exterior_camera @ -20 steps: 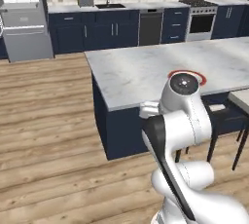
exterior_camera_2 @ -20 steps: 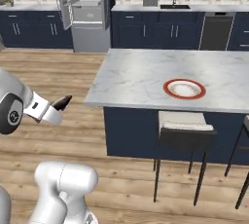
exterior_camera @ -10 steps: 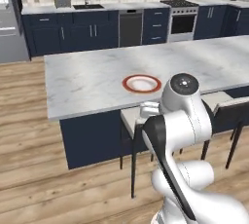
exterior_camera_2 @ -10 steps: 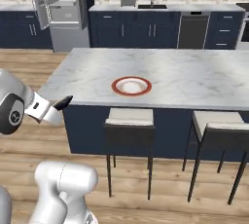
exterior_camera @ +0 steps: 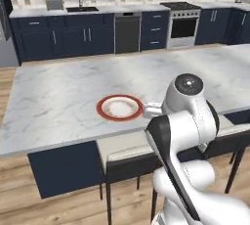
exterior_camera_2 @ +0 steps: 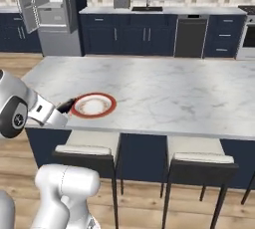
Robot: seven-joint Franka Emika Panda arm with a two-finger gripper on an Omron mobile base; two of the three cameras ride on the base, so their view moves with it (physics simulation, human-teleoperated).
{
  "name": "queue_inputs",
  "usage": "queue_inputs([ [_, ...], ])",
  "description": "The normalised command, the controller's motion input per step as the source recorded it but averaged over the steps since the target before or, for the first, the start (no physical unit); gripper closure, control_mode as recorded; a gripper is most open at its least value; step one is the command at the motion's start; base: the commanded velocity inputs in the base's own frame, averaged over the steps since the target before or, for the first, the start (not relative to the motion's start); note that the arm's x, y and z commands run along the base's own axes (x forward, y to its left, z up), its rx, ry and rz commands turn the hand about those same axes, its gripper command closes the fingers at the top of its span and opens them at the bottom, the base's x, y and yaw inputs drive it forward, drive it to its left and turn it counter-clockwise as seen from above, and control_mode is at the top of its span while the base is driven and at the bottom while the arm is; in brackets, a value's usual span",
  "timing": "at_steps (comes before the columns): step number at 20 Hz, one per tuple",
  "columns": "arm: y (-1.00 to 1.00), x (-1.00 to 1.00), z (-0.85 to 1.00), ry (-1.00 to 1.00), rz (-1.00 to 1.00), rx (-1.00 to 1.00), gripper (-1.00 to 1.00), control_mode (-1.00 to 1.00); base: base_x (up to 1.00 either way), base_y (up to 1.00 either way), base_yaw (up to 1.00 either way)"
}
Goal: Take the cheese, fish, and broccoli from the fridge and place them on the plate on the dining counter to create an appetizer plate.
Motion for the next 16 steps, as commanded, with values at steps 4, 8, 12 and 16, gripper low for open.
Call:
queue_inputs([
  [4, 0.00, 0.00, 0.00, 0.00, 0.00, 0.00, 1.00, 1.00, 1.00, 0.00, 0.12],
  [8, 0.00, 0.00, 0.00, 0.00, 0.00, 0.00, 1.00, 1.00, 1.00, 0.00, 0.09],
  [12, 0.00, 0.75, -0.16, 0.15, 0.07, 0.05, 1.00, -1.00, 0.25, 0.00, 0.03],
  [16, 0.00, 1.00, -0.32, 0.28, 0.06, 0.08, 1.00, -1.00, 0.00, 0.00, 0.00],
])
